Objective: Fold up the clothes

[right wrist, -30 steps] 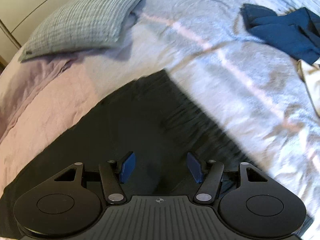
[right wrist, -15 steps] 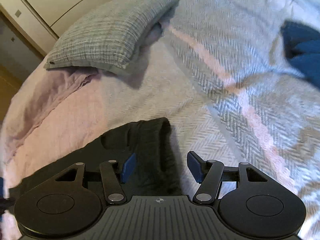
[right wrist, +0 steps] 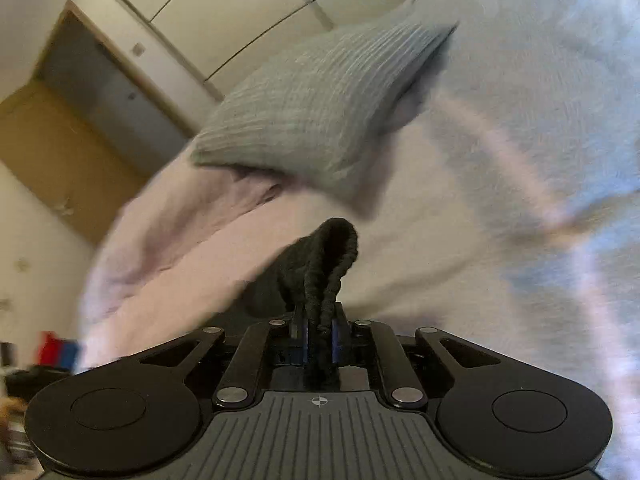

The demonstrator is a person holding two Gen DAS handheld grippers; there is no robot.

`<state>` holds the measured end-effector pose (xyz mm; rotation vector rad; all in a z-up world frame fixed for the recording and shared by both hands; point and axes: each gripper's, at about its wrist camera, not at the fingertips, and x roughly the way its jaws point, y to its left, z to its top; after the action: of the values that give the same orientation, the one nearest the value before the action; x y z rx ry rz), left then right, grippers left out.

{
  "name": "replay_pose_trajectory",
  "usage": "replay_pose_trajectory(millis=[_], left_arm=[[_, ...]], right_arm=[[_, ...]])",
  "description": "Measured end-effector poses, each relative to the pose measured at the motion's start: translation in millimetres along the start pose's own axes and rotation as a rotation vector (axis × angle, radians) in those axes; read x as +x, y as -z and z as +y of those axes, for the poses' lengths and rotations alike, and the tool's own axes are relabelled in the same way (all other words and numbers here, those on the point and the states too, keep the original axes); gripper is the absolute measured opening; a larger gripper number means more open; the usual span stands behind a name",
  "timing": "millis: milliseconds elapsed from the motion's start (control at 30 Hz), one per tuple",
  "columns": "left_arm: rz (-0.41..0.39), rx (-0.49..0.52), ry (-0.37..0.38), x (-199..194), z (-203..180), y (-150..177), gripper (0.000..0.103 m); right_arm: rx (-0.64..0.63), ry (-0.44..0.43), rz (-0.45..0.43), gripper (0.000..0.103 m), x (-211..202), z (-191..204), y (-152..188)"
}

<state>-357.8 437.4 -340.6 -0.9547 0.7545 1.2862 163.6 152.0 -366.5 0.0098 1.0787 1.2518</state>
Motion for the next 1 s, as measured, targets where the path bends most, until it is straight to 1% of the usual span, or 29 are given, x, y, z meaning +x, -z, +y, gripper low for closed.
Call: replay_pose_trajectory(millis=[33, 67, 133, 167, 200, 233, 300, 367, 467, 533, 633, 667, 700, 733, 767, 800, 833, 900, 933, 1000], left_arm=[[0.007, -0.003, 0.006, 1, -1, 1, 0.012], [0.015, -0.006, 0.012, 2, -2, 3, 0.012], [0.029, -0.011, 0.024, 3, -3, 5, 0.012], [0.035, -0.011, 0.029, 3, -4, 7, 0.012], [0.033, 0.003, 0.023, 1, -4, 9, 0.012], [0.030, 0.018, 0.018, -2, -3, 11, 0.012], [0.031, 0.023, 0.016, -8, 0, 15, 0.012], [0.036, -0.012, 0.032, -14, 7, 20, 0.012], [0.044, -0.045, 0.049, -23, 14, 28, 0.012], [0.050, -0.043, 0.051, -28, 15, 35, 0.012], [0.061, -0.034, 0.055, -32, 15, 45, 0.012], [0.064, -0.029, 0.056, -33, 15, 49, 0.012], [0.070, -0.022, 0.050, -33, 15, 53, 0.012], [0.077, -0.020, 0.041, -33, 15, 56, 0.012], [0.083, -0.019, 0.032, -33, 16, 59, 0.012], [0.089, -0.018, 0.024, -33, 16, 62, 0.012], [0.087, -0.019, 0.026, -37, 18, 64, 0.012], [0.073, -0.011, 0.021, -45, 24, 68, 0.012], [0.067, -0.006, 0.015, -49, 27, 69, 0.012], [0.067, -0.012, 0.013, -53, 32, 73, 0.012]], right_arm=[[0.057, 0.049, 0.031, 0.009, 13, -15, 5], [0.118, 0.079, 0.064, 0.012, 26, -31, 8], [0.216, 0.063, 0.105, 0.018, 35, -46, 2], [0.262, 0.048, 0.122, 0.025, 37, -52, -2], [0.264, 0.052, 0.119, 0.036, 31, -51, -6], [0.242, 0.067, 0.103, 0.037, 20, -46, -11], [0.194, 0.093, 0.064, 0.038, -7, -38, -19], [0.171, 0.082, 0.045, 0.038, -40, -33, -17], [0.151, 0.055, 0.109, 0.038, -69, -28, 3], [0.124, 0.072, 0.163, 0.038, -79, -24, 21], [0.008, 0.081, 0.165, 0.038, -86, -7, 52], [-0.051, 0.097, 0.158, 0.038, -84, 0, 63], [-0.113, 0.153, 0.165, 0.038, -78, 5, 73], [-0.161, 0.242, 0.195, 0.038, -66, 3, 82], [-0.149, 0.293, 0.214, 0.038, -57, -6, 89], [-0.107, 0.319, 0.223, 0.038, -51, -18, 93], [-0.044, 0.321, 0.221, 0.038, -51, -26, 93], [0.014, 0.320, 0.214, 0.038, -59, -25, 86], [0.023, 0.327, 0.205, 0.038, -65, -21, 84], [0.026, 0.355, 0.161, 0.038, -84, -11, 82]])
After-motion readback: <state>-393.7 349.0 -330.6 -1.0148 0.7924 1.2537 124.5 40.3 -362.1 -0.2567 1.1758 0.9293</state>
